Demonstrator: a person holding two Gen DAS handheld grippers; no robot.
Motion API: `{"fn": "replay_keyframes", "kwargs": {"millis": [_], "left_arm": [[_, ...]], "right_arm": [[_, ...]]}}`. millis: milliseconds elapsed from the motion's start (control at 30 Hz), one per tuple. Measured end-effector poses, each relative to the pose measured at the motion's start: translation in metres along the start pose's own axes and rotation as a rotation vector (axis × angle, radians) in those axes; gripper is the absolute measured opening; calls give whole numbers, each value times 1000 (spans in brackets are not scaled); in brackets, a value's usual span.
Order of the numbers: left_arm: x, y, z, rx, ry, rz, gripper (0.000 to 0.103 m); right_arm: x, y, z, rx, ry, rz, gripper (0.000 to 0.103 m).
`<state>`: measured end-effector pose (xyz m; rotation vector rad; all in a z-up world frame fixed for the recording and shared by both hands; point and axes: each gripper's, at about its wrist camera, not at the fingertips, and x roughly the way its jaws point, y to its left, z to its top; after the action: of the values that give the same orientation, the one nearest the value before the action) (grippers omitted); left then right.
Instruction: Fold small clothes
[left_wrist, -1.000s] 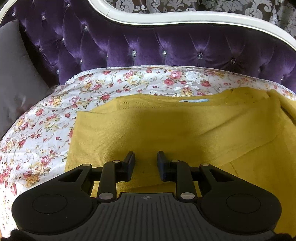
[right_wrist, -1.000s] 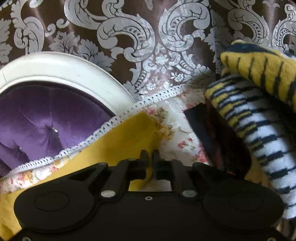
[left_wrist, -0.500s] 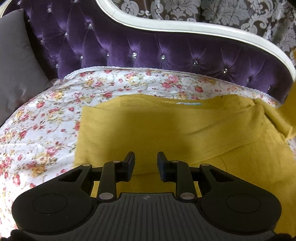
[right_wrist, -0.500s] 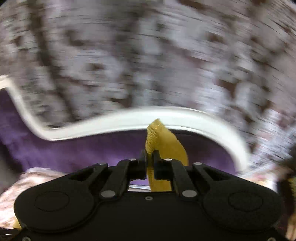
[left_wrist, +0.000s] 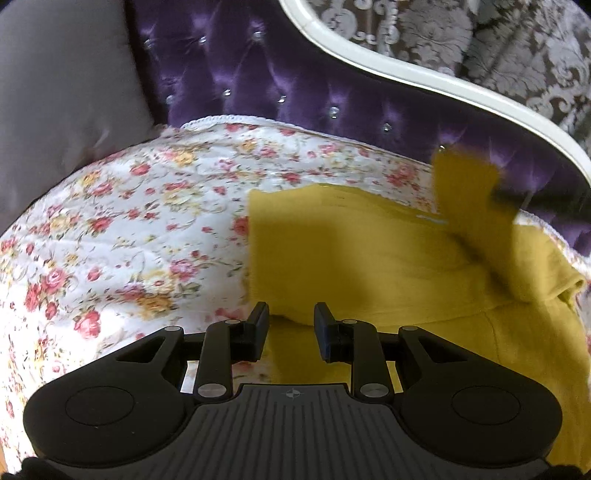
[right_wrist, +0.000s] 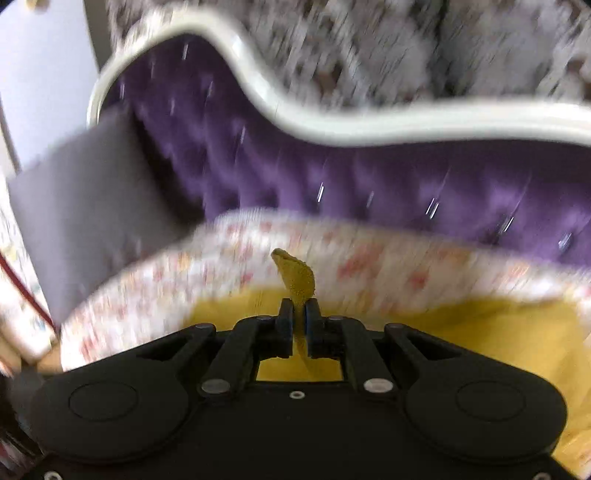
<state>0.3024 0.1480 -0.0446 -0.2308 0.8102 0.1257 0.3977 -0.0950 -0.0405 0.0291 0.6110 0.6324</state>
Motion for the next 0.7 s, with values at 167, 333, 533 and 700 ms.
{"fn": "replay_keyframes", "kwargs": {"millis": [167,333,533,700], "left_arm": [[7,12,7,-29,19,-60,26],[19,2,19,-30,38,-134,26],[43,-31,26,-46,111,-245,26],[64,-57,28,-59,152,-254,26]], "right_arm": [[30,15,-53,-58,99,-15,27],[-4,21,-69,-133,52,-39,58],[-35,25,-92,-237,68,-114,58],[-48,18,-116,-211,106,-129,58]]}}
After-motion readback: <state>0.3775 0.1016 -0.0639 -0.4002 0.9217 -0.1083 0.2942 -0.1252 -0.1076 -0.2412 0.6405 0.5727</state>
